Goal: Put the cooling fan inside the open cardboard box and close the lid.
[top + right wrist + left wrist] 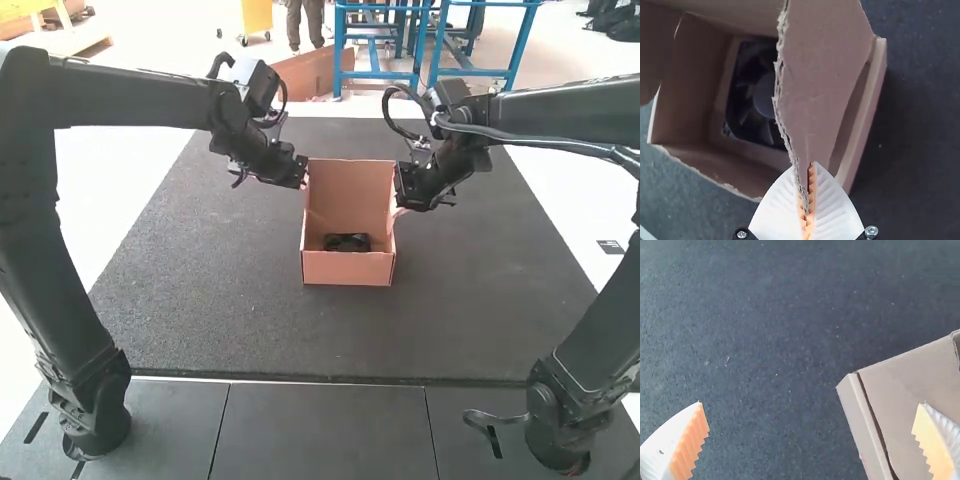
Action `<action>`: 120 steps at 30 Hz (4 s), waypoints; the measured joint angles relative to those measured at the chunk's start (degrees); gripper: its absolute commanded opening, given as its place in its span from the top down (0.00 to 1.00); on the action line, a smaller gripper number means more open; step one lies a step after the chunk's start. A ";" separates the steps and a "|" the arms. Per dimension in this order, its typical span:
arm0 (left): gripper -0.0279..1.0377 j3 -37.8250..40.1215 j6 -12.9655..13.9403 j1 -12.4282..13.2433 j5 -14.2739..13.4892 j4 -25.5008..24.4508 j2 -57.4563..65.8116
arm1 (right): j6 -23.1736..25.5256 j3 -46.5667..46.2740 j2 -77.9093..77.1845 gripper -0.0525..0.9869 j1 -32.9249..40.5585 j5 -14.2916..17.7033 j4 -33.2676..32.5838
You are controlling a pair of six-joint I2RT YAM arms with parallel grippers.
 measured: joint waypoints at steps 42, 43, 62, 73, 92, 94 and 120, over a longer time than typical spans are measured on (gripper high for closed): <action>0.06 -11.56 -0.13 -1.51 1.70 -1.16 -7.52 | -3.96 -5.62 -0.33 0.58 3.87 5.95 0.72; 0.06 -11.56 -0.13 -1.51 1.70 -1.22 -7.54 | -4.09 -5.62 -0.33 0.48 3.87 6.14 0.63; 0.06 -11.41 0.70 1.97 -6.21 2.64 -9.92 | -5.16 -1.03 -1.25 0.07 3.61 8.07 -1.57; 0.06 0.96 1.62 1.29 -11.06 4.68 -4.24 | -6.51 -1.07 -15.13 0.08 -1.77 12.02 -1.16; 0.06 10.71 3.28 -9.14 -11.19 4.00 6.75 | -7.10 -7.56 -24.68 0.08 -18.45 18.12 -2.29; 0.06 10.73 3.32 -9.29 -11.21 3.93 7.30 | -7.13 -7.72 -24.68 0.08 -18.82 17.31 -3.34; 0.06 4.46 3.45 -11.34 -8.17 -1.29 8.68 | -7.08 -9.81 -24.68 0.08 -18.84 8.98 -5.60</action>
